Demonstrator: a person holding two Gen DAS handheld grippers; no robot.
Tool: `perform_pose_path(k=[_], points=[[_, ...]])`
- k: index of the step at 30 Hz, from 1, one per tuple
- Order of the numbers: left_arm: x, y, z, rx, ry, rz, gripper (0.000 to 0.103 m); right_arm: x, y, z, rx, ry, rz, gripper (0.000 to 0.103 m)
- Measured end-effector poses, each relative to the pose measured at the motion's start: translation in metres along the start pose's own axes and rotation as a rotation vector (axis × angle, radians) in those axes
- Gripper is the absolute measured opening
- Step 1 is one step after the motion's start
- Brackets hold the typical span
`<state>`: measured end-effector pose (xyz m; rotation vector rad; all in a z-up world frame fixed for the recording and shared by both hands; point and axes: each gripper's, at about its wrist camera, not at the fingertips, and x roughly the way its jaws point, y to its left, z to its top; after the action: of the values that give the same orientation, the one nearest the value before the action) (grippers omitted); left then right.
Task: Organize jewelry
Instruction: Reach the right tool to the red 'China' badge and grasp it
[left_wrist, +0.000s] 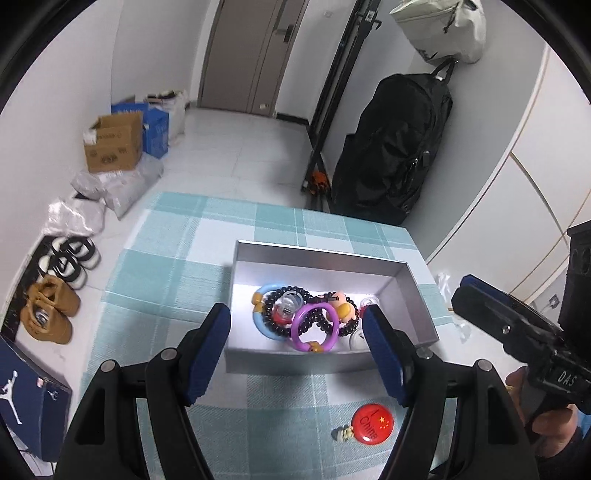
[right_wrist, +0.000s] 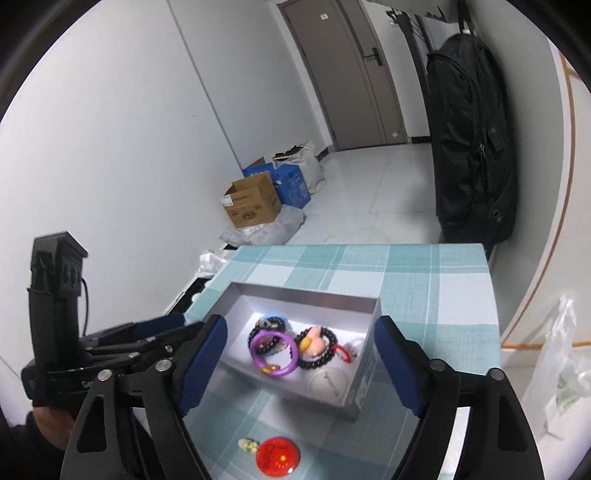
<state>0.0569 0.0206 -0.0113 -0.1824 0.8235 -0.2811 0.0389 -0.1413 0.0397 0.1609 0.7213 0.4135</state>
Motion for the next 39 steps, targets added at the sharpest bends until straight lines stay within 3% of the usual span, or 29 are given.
perform_pose_path(k=[11, 16, 23, 31, 33, 37, 39], points=[[-0.016, -0.011, -0.024, 0.043, -0.025, 0.072, 0.070, -0.019, 0.015, -0.031, -0.038, 0.021, -0.033, 0.088], [-0.011, -0.011, -0.038, 0.056, 0.010, 0.088, 0.071, -0.021, 0.019, -0.047, -0.058, 0.055, -0.051, 0.088], [-0.011, -0.004, -0.048, 0.026, 0.041, 0.074, 0.071, -0.015, 0.028, -0.073, -0.152, 0.129, -0.081, 0.088], [-0.011, -0.004, -0.054, 0.025, 0.057, 0.099, 0.072, 0.012, 0.030, -0.093, -0.178, 0.266, -0.040, 0.087], [-0.012, -0.002, -0.056, 0.028, 0.056, 0.105, 0.072, 0.016, 0.030, -0.095, -0.185, 0.269, -0.047, 0.085], [-0.015, 0.000, -0.059, 0.023, 0.059, 0.117, 0.072, 0.026, 0.032, -0.098, -0.210, 0.291, -0.080, 0.069], [-0.015, 0.002, -0.060, 0.020, 0.058, 0.123, 0.073, 0.032, 0.034, -0.102, -0.224, 0.314, -0.099, 0.066]])
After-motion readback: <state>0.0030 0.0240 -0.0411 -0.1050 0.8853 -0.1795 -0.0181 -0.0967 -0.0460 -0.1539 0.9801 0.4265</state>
